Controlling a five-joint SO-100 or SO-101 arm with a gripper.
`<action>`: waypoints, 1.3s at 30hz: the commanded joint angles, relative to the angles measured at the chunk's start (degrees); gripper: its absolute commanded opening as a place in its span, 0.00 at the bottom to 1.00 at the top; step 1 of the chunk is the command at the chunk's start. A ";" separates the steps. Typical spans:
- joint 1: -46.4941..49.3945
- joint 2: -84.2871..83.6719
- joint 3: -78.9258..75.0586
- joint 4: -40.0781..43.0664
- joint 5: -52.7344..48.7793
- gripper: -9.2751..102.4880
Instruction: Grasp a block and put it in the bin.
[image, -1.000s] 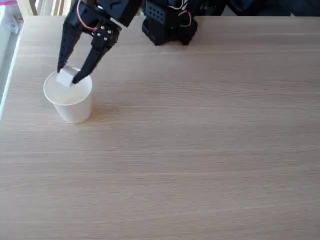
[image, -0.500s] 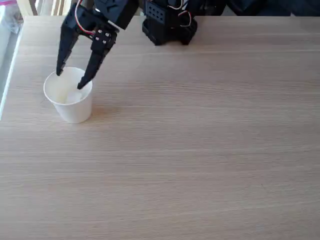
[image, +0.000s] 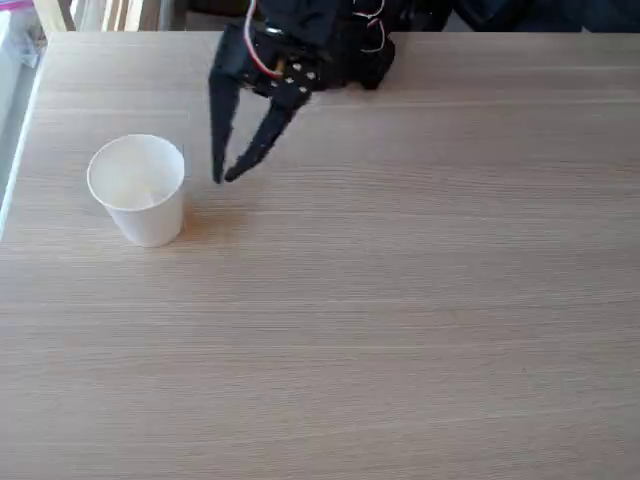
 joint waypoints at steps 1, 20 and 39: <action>-8.96 8.70 8.44 -0.97 0.62 0.08; -30.50 41.31 29.53 48.34 7.82 0.08; -30.32 47.64 29.62 55.63 12.57 0.08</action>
